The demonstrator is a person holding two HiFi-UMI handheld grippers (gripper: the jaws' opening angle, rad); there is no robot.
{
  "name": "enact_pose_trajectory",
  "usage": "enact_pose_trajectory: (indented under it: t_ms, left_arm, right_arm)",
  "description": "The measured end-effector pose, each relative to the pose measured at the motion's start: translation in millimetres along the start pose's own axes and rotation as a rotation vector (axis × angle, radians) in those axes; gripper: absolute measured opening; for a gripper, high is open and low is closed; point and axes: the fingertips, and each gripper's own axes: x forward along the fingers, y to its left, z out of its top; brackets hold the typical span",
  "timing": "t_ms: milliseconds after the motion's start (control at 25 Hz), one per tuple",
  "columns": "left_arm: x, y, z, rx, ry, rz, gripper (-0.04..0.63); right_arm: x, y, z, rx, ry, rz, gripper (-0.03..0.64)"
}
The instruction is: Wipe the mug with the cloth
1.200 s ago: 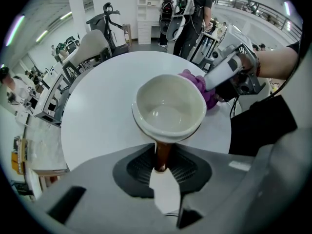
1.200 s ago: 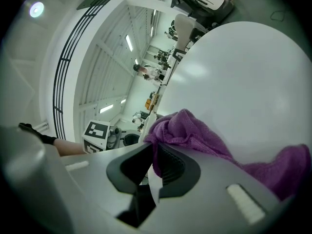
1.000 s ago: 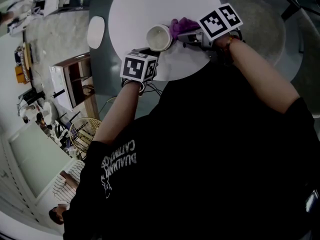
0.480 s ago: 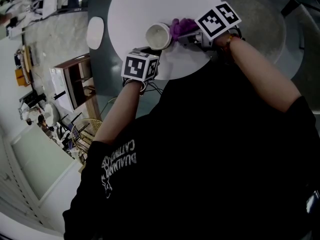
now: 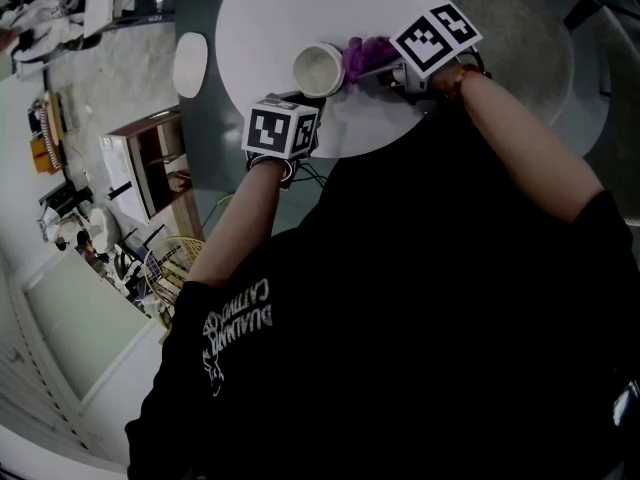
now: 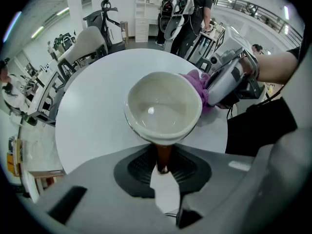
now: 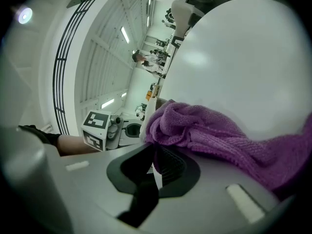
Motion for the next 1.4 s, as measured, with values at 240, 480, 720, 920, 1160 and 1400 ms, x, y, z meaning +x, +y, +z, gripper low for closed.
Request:
enact_pose_trajectory:
  t_ms: [240,480,720,920,1160,1400]
  left_arm:
    - [4.1,-0.9,-0.9,-0.001,-0.005,-0.018,0.061]
    - [4.8,-2.9,1.4,0.005,-0.023,-0.030,0.061]
    - [-3.4,0.3,0.0,0.009,-0.011,-0.024,0.061]
    - [-2.9,0.7,-0.9,0.014,-0.009,-0.032,0.061]
    - [-1.2,-1.6,-1.4,0.027,-0.005,-0.044,0.063]
    - [1.1,-1.3,-4.6,0.033,0.006,-0.048,0.063]
  right_arm:
    - [2.2,-1.1,-3.4,0.005,0.018,0.003,0.032]
    - [5.2,-1.3,-6.5,0.001,0.018,-0.005,0.032]
    - [13.0,6.4,-9.3,0.007,0.008,-0.010,0.032]
    - [18.3,6.6,-11.1,0.017,-0.022,-0.007,0.031]
    - [20.1,6.9,-13.3,0.024,-0.062,-0.002,0.031]
    - [29.4,6.7,-19.1,0.026,-0.079,-0.012,0.031]
